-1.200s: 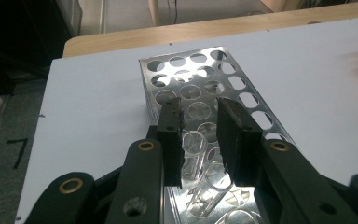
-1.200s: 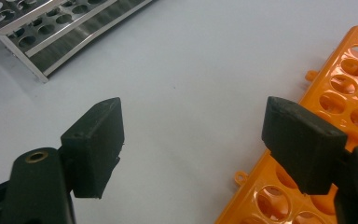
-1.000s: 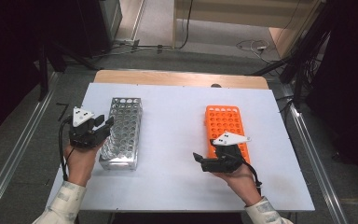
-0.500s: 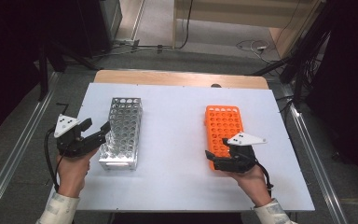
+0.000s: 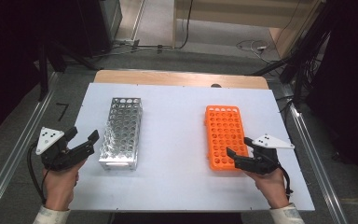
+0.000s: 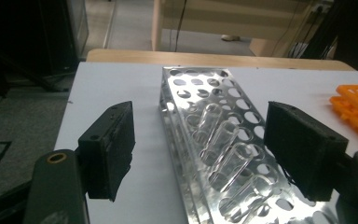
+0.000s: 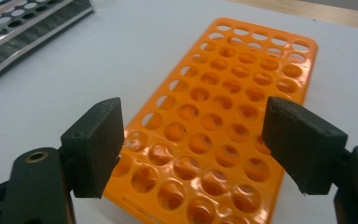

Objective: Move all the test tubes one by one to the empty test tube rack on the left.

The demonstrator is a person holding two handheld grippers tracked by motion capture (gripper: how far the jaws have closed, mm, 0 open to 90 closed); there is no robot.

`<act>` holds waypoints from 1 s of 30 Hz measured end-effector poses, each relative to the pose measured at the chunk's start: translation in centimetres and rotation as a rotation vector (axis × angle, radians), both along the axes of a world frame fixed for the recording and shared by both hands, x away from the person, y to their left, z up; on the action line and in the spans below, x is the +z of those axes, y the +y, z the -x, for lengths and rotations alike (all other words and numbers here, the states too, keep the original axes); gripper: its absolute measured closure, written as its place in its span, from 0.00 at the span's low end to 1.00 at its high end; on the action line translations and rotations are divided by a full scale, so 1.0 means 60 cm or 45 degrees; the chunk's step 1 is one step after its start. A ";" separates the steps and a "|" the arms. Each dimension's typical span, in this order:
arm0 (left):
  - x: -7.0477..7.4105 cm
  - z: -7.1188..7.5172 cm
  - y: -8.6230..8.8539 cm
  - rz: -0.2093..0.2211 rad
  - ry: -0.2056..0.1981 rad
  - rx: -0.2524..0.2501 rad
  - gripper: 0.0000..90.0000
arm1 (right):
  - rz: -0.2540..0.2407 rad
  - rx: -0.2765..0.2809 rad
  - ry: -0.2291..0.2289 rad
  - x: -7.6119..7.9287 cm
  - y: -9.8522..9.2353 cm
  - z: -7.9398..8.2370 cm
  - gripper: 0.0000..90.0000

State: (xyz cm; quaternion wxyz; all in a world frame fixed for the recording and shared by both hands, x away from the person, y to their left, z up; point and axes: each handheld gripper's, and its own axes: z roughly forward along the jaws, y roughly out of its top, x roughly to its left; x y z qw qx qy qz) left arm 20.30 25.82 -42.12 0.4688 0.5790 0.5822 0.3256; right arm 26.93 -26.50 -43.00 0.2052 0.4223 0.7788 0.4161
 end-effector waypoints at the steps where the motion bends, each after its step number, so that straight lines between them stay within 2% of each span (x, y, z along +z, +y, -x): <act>1: -0.002 0.001 0.003 0.001 0.005 0.004 0.27 | 0.004 -0.010 -0.003 -0.001 -0.006 0.000 0.22; 11: -0.034 0.002 0.015 -0.042 0.046 0.054 0.26 | 0.005 -0.102 0.001 -0.010 -0.055 0.006 0.22; 15: -0.049 0.001 0.018 -0.056 0.082 0.057 0.26 | 0.012 -0.138 -0.008 -0.012 -0.075 0.009 0.22; 23: -0.065 0.001 0.024 -0.071 0.113 0.077 0.26 | 0.014 -0.202 0.003 -0.021 -0.111 0.012 0.22; 30: -0.088 -0.005 0.044 -0.090 0.172 0.126 0.25 | 0.012 -0.265 0.006 -0.032 -0.142 0.011 0.22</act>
